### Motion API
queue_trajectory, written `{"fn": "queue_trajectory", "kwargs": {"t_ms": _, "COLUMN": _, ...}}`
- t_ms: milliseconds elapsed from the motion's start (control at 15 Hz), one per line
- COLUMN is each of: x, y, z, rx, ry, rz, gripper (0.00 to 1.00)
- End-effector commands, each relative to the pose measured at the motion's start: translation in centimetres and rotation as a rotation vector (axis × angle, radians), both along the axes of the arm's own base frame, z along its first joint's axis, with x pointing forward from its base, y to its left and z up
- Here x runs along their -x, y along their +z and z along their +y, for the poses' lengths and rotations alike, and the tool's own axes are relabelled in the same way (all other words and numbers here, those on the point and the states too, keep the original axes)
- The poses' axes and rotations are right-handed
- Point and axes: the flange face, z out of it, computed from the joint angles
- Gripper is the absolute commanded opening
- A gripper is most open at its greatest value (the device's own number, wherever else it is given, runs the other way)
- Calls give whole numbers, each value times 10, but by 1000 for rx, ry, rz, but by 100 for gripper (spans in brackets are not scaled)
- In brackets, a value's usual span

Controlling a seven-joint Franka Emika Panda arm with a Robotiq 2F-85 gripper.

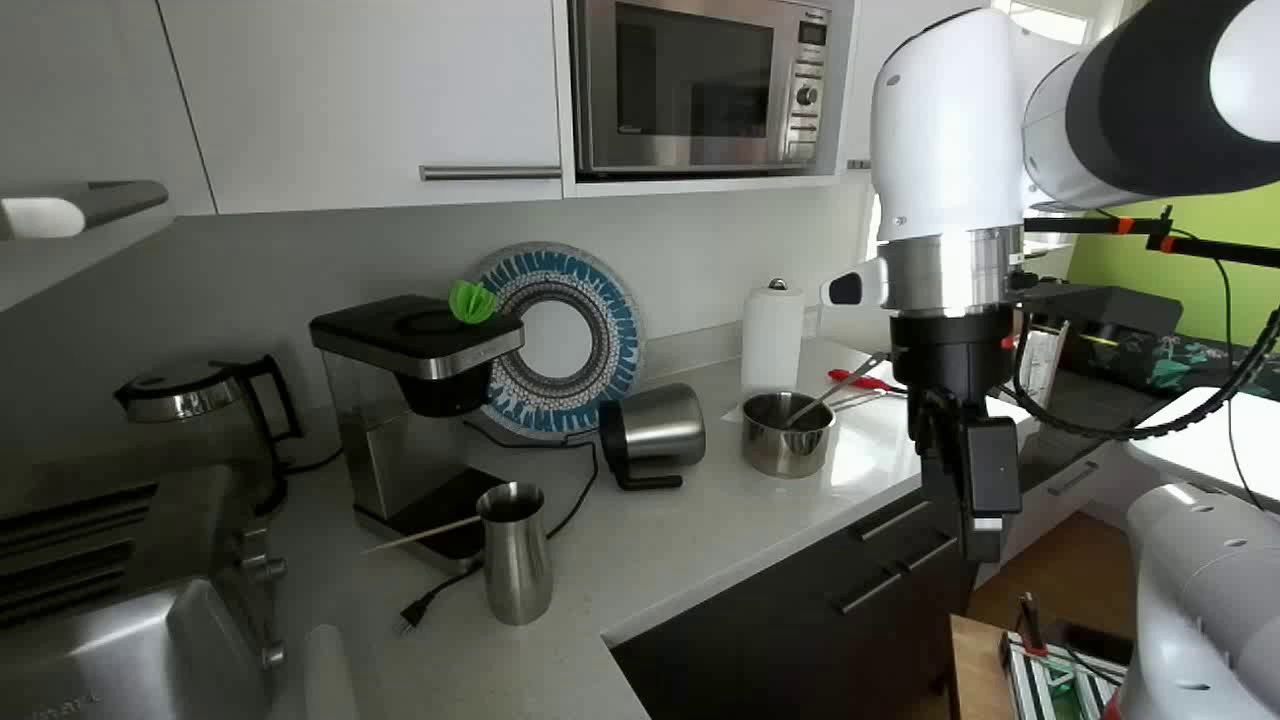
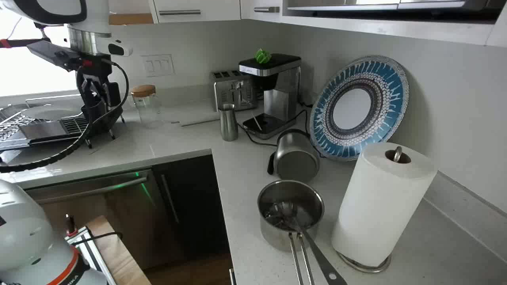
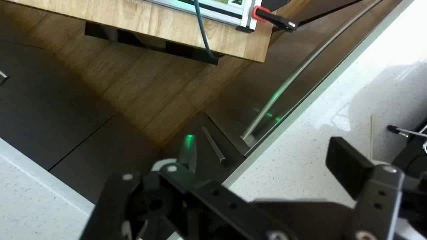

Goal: Put the kettle upright

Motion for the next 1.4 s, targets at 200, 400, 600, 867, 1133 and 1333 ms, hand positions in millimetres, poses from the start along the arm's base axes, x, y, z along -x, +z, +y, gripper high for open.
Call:
{"fn": "queue_trajectory", "kwargs": {"t_ms": 200, "x": 0, "y": 1, "z": 0, "rx": 0, "ry": 0, "rz": 1, "gripper": 100}}
{"fn": "queue_trajectory", "kwargs": {"t_ms": 400, "x": -9, "y": 10, "z": -2, "rx": -111, "ry": -90, "rz": -1, "gripper": 100}}
{"fn": "queue_trajectory", "kwargs": {"t_ms": 600, "x": -40, "y": 15, "z": -16, "rx": -204, "ry": -202, "rz": 57, "gripper": 100}}
{"fn": "queue_trajectory", "kwargs": {"t_ms": 867, "x": -75, "y": 6, "z": -50, "rx": -244, "ry": -396, "rz": 93, "gripper": 100}}
{"fn": "queue_trajectory", "kwargs": {"t_ms": 1133, "x": -110, "y": -16, "z": -86, "rx": -242, "ry": -615, "rz": 92, "gripper": 100}}
{"fn": "queue_trajectory", "kwargs": {"t_ms": 1333, "x": -117, "y": -29, "z": -106, "rx": -324, "ry": -676, "rz": 125, "gripper": 100}}
